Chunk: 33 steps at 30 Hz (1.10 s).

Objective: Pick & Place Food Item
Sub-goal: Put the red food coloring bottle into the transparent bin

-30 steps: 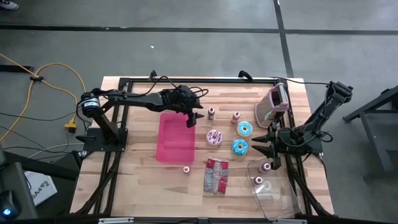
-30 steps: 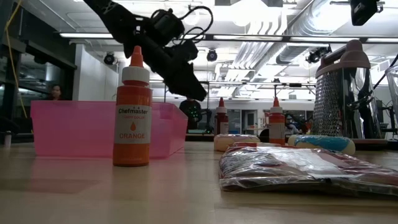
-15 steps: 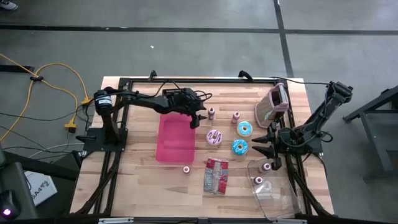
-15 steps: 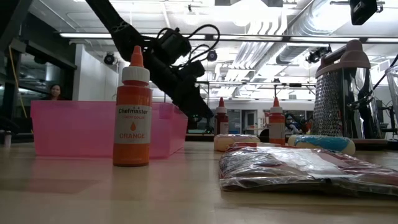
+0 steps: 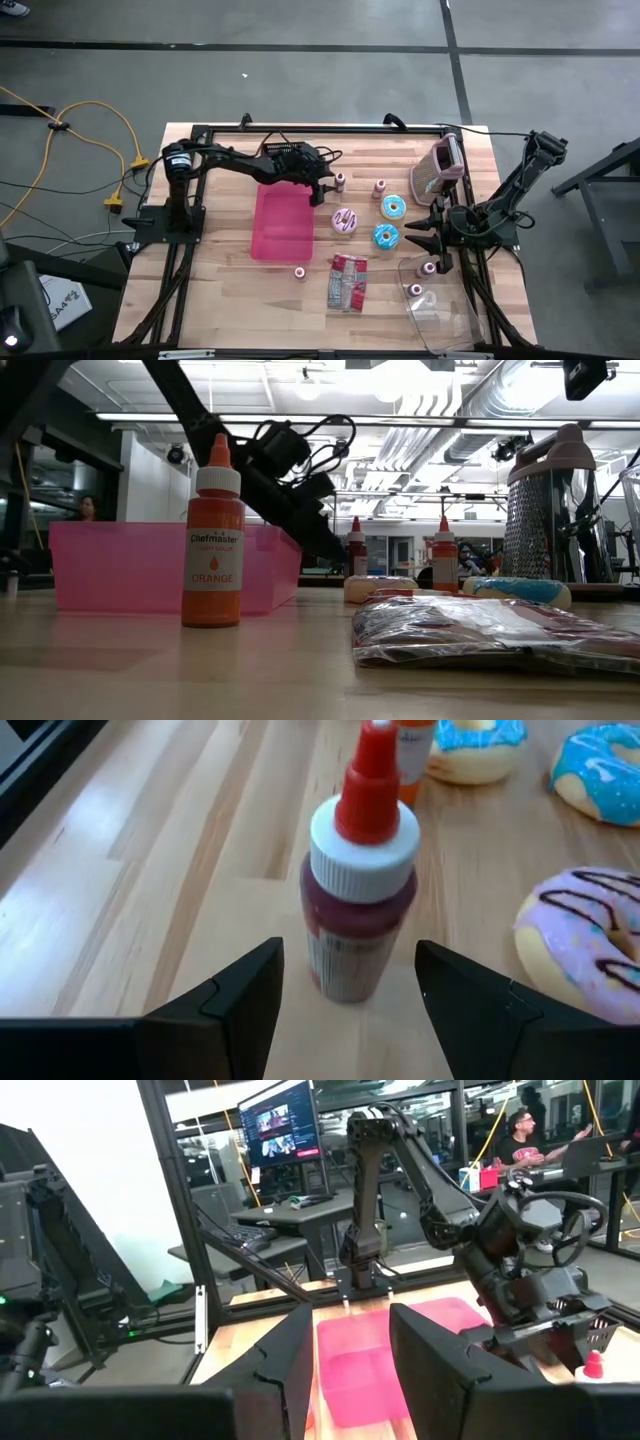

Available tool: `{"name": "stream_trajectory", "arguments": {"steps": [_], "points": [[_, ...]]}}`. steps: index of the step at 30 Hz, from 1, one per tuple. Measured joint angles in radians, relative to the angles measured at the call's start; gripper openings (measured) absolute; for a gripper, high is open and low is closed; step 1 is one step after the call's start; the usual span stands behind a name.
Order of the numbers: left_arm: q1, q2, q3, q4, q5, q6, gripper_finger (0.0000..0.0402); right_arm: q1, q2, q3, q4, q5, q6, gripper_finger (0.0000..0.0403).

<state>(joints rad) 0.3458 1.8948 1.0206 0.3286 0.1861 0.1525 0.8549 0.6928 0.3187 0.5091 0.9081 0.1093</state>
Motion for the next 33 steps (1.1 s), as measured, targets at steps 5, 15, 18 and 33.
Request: {"name": "stream_trajectory", "arguments": {"steps": [5,15,18,33], "points": [[0.000,0.027,0.000,0.039,0.002,0.000,0.0220,0.000,0.000,0.000,0.000,0.000,0.001,0.0120],[-0.003,0.031,0.000,0.066,0.027,-0.002,0.0220,0.000,0.000,0.000,0.000,0.000,0.000,0.0120],[-0.008,0.031,0.000,0.067,0.020,0.007,0.0220,0.000,0.000,0.000,0.000,0.000,0.000,0.0120],[-0.021,0.031,0.020,0.071,-0.018,-0.003,0.0220,0.000,0.000,0.000,0.000,0.000,0.000,0.0120]]}}
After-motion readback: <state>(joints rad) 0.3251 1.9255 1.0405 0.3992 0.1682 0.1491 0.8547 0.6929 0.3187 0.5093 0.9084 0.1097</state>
